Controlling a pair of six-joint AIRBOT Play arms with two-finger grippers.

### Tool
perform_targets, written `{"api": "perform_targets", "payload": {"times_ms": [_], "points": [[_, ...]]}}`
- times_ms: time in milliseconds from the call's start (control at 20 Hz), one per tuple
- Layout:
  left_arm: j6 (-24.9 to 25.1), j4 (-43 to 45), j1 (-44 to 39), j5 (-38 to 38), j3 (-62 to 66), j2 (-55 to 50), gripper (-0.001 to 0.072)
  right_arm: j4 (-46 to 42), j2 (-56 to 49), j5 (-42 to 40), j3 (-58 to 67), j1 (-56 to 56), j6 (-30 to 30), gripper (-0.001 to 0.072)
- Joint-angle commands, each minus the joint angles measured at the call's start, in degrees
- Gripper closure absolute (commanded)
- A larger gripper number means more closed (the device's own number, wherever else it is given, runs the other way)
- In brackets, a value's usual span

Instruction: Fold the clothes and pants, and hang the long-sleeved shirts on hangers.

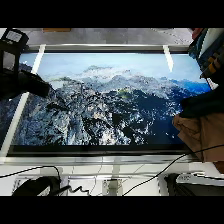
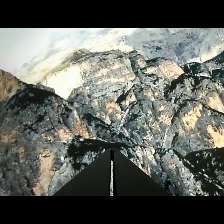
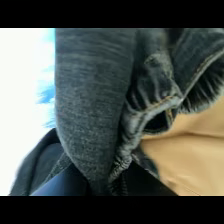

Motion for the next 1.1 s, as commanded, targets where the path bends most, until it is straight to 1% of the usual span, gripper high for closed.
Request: {"api": "perform_targets", "payload": {"times_ms": [0,50,100,300,350,400,450,500,550,600,750,850,900,1050], "points": [[-0.2,-0.39,0.0,-0.02,-0.02,0.04,0.0681,-11.37,1.16,5.6,0.0,-0.98,4.98,0.0392],[-0.2,-0.52,0.0,-0.04,-0.02,0.04,0.0681,-11.26,1.16,5.55,0.0,-0.98,6.36,0.0065],[-0.17,-0.52,0.0,-0.15,-0.02,0.07,0.068,-10.8,1.16,5.49,0.0,-0.96,6.82,0.002],[-0.17,-0.52,0.0,-0.2,-0.02,0.04,0.068,-10.19,1.18,6.56,0.0,-0.96,6.97,0.002],[-0.17,-0.52,0.0,-0.17,-0.02,0.04,0.068,-9.88,1.18,6.82,0.0,-0.74,5.77,0.0022],[-0.17,-0.52,0.0,-0.17,-0.02,0.04,0.068,-9.07,1.25,6.51,0.0,-0.31,1.46,0.0025],[-0.17,-0.52,0.0,-0.2,-0.02,0.04,0.0681,-8.79,1.38,6.08,0.0,0.39,-2.27,0.01],[-0.17,-0.52,0.0,-0.2,-0.02,0.04,0.0681,-8.79,1.49,5.97,0.0,1.44,-4.76,0.0299],[-0.15,-0.52,0.0,-0.2,-0.02,0.04,0.0681,-8.7,1.53,5.97,0.0,2.99,-6.16,0.0571],[-0.17,-0.52,0.0,-0.2,-0.02,0.04,0.0681,-8.13,1.6,5.97,0.0,5.09,-7.06,0.0676],[-0.17,-0.52,0.0,-0.17,-0.02,0.04,0.068,-0.28,2.14,3.32,0.0,14.36,-14.4,0.0682],[-0.17,-0.52,0.0,-0.17,-0.02,0.04,0.068,5.25,2.89,2.23,0.0,23.19,-20.35,0.0682],[-0.17,-0.52,0.0,-0.17,-0.02,0.04,0.068,6.84,3.45,2.01,0.0,28.33,-23.5,0.0682],[-0.17,-0.52,0.0,-0.2,-0.02,0.04,0.068,7.17,5.09,1.75,0.0,42.69,-30.42,0.0681]]}}
